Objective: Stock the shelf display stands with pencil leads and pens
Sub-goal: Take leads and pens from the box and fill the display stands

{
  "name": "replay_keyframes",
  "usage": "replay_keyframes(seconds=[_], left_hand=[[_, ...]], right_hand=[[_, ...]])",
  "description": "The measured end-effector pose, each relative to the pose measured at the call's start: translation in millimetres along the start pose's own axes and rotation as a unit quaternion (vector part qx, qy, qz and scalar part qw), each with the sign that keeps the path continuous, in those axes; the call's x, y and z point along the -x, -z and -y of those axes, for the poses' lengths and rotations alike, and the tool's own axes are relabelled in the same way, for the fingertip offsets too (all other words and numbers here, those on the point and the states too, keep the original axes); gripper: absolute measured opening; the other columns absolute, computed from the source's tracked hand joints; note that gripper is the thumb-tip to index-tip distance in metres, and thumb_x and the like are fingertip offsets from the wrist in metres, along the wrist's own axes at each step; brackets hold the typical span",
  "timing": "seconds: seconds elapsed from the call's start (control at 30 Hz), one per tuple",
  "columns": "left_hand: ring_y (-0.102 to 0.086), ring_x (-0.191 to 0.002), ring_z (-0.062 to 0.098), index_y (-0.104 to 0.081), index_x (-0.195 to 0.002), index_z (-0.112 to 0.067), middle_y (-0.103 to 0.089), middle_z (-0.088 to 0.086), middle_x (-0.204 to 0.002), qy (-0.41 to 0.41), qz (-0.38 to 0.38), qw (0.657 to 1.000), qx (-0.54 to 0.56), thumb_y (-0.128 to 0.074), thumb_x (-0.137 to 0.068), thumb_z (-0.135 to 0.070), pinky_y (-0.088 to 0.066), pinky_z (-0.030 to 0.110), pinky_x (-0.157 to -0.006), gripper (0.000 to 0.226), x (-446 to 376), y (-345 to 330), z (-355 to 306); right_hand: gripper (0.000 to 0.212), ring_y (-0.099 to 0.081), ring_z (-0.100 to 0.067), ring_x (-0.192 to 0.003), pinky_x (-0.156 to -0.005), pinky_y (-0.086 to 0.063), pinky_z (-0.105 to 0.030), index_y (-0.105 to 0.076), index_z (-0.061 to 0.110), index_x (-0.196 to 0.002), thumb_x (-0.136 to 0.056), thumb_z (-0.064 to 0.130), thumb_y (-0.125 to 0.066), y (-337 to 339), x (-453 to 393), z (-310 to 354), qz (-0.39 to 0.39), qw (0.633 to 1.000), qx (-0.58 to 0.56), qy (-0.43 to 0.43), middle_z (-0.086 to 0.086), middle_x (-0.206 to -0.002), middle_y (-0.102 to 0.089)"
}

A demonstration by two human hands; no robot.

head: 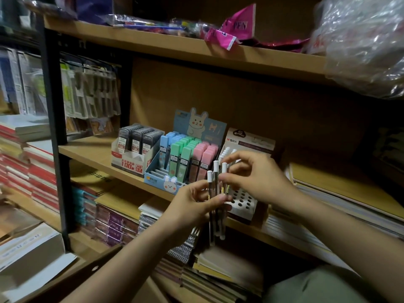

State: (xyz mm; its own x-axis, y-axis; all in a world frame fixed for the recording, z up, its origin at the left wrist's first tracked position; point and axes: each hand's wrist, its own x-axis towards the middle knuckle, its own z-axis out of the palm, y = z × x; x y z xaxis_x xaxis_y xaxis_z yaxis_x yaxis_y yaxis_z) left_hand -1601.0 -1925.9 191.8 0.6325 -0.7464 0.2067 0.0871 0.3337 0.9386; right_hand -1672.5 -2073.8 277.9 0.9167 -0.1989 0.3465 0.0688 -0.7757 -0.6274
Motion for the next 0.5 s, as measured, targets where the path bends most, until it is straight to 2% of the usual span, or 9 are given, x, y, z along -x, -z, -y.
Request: replay_keyframes(seconds=[0.13, 0.23, 0.3, 0.37, 0.5], left_hand=[[-0.072, -0.091, 0.026, -0.061, -0.113, -0.004, -0.073, 0.017, -0.102, 0.009, 0.023, 1.0, 0.01, -0.063, -0.082, -0.013, -0.06, 0.037, -0.071, 0.032, 2.3, 1.1, -1.5], [-0.071, -0.084, 0.022, -0.059, -0.114, -0.002, -0.073, 0.012, -0.093, 0.015, -0.01, 0.999, 0.029, -0.053, -0.093, -0.007, -0.06, 0.031, -0.07, 0.022, 0.8, 1.5, 1.2], [-0.071, -0.084, 0.02, -0.059, -0.114, -0.008, -0.073, 0.008, -0.092, 0.021, -0.027, 0.999, 0.013, -0.048, -0.097, -0.009, -0.059, 0.031, -0.073, 0.02, -0.7, 4.5, 3.8], [-0.07, -0.087, 0.019, -0.058, -0.116, -0.016, -0.073, 0.005, -0.096, 0.025, -0.032, 0.999, -0.021, -0.043, -0.1, -0.016, -0.057, 0.031, -0.071, 0.021, -2.3, 6.3, 5.9], [-0.064, -0.072, 0.008, -0.058, -0.114, -0.03, -0.07, 0.004, -0.103, 0.025, -0.044, 0.995, -0.09, -0.039, -0.103, -0.023, -0.047, 0.021, -0.059, 0.023, -5.0, 4.8, 12.7]], right_hand=[[0.024, -0.074, -0.017, -0.073, -0.068, -0.06, -0.025, -0.065, 0.018, -0.102, -0.083, 0.005, -0.071, 11.0, -3.3, 3.9, 0.027, 0.993, -0.114, -0.029, -0.007, -0.083, -0.074], [0.025, -0.074, -0.019, -0.074, -0.067, -0.06, -0.026, -0.068, 0.016, -0.099, -0.082, -0.002, -0.069, 33.8, -8.3, 3.2, -0.026, 0.992, -0.122, -0.002, -0.01, -0.09, -0.072], [0.026, -0.074, -0.013, -0.077, -0.07, -0.059, -0.023, -0.068, 0.018, -0.102, -0.082, 0.003, -0.072, 52.7, -13.1, -1.0, -0.096, 0.994, -0.048, 0.03, -0.004, -0.093, -0.072], [0.028, -0.071, -0.004, -0.079, -0.069, -0.056, -0.015, -0.067, 0.022, -0.106, -0.083, 0.008, -0.073, 61.4, -17.7, -7.6, -0.142, 0.987, 0.055, 0.057, 0.005, -0.093, -0.07], [0.028, -0.067, -0.003, -0.083, -0.073, -0.055, -0.014, -0.066, 0.022, -0.107, -0.084, 0.009, -0.073, 44.3, -24.6, -24.6, -0.154, 0.981, 0.102, 0.067, 0.006, -0.095, -0.068]])
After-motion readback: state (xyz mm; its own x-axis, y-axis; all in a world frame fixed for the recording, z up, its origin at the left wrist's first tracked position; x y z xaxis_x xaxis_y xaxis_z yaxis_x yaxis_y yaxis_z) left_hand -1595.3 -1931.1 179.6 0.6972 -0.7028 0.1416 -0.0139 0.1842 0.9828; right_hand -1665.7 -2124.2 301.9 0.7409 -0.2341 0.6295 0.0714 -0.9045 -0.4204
